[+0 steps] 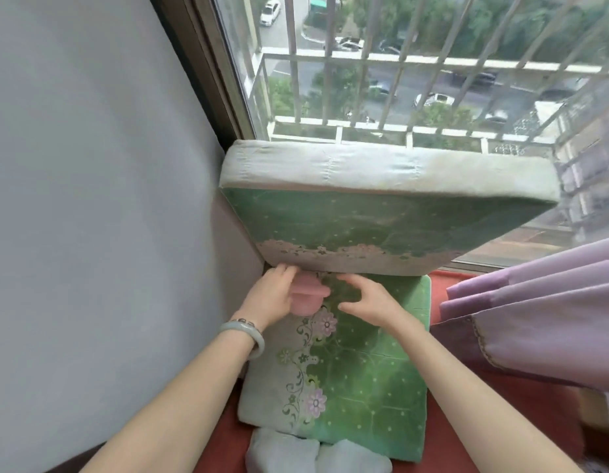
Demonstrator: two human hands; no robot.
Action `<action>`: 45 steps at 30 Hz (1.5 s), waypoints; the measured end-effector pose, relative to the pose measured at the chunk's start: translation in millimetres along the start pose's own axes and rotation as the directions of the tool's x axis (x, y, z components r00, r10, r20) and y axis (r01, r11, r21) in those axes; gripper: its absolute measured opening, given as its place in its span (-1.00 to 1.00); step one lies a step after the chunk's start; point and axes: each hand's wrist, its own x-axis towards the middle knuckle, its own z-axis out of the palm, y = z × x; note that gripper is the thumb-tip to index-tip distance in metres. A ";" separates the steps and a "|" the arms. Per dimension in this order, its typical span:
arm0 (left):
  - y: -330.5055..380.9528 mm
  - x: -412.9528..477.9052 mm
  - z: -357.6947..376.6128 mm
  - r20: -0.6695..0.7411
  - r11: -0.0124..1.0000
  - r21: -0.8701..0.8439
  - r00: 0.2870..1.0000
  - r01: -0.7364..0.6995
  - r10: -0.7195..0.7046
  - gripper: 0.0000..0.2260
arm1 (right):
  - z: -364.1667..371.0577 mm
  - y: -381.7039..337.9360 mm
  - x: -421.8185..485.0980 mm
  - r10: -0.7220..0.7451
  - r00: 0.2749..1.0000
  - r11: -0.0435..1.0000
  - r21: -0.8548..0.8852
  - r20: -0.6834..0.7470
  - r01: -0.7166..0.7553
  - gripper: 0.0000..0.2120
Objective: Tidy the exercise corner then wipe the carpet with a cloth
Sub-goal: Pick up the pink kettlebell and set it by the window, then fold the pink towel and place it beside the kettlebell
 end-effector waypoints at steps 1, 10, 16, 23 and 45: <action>16.1 -13.3 -20.6 -0.013 0.995 -0.096 1.000 -0.011 0.010 -0.44 | -15.1 -11.3 -26.6 0.009 0.999 0.999 0.049 -0.039 -0.007 -0.40; 170.3 -144.0 -210.0 -0.178 0.768 -0.636 0.983 -0.081 -0.043 -0.35 | -158.0 -128.7 -245.5 -0.025 0.947 0.934 0.330 -0.320 0.136 -0.36; 246.7 -215.3 -296.5 -0.298 0.667 -0.683 0.947 -0.298 0.118 -0.26 | -217.5 -190.6 -370.6 -0.070 0.885 0.865 0.413 -0.460 0.284 -0.26; 297.8 -256.6 -351.6 -0.300 0.544 -0.686 0.869 -0.483 0.393 -0.17 | -230.2 -220.8 -483.0 0.003 0.741 0.784 0.462 -0.671 0.415 -0.17; 496.8 -408.6 -245.9 0.152 0.226 -0.700 0.168 -0.677 0.974 -0.13 | -10.9 -162.4 -806.9 0.629 -0.010 0.726 0.582 -0.778 0.367 -0.13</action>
